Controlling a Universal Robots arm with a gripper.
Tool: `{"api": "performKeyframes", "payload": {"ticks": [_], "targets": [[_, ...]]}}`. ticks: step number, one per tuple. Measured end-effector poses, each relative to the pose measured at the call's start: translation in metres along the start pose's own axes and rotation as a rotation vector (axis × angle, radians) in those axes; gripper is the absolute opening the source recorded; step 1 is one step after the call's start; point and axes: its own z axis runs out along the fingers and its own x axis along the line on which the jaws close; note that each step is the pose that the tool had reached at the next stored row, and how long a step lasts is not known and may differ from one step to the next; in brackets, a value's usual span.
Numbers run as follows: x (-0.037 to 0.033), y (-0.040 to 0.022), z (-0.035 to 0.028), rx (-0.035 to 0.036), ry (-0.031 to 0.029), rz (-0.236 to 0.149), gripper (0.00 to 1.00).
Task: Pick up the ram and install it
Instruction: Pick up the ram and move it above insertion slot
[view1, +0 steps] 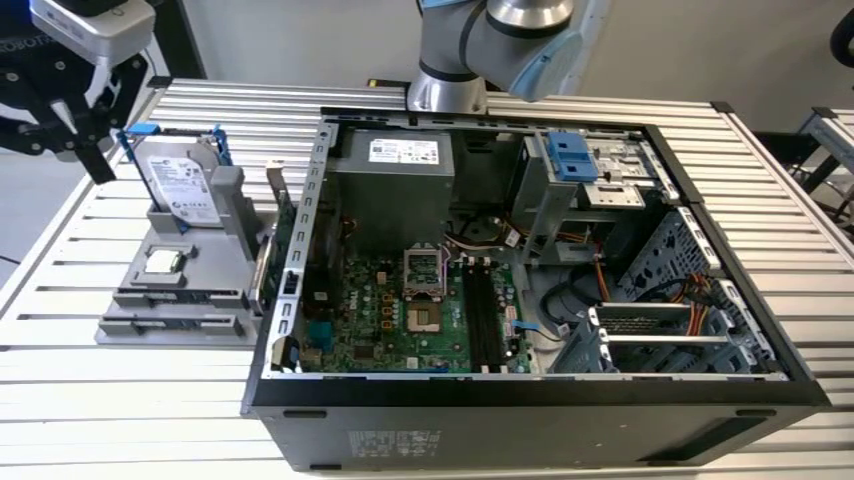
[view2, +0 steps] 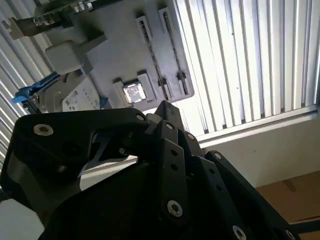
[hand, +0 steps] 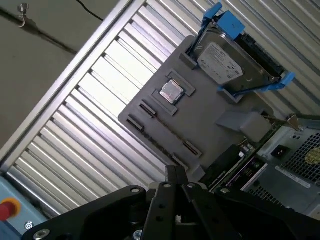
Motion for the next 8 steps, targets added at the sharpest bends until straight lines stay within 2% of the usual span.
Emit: {"api": "performKeyframes", "payload": {"ticks": [8], "targets": [[0.0001,0.0001,0.0000,0.0038,0.0062,-0.140,0.00]]}}
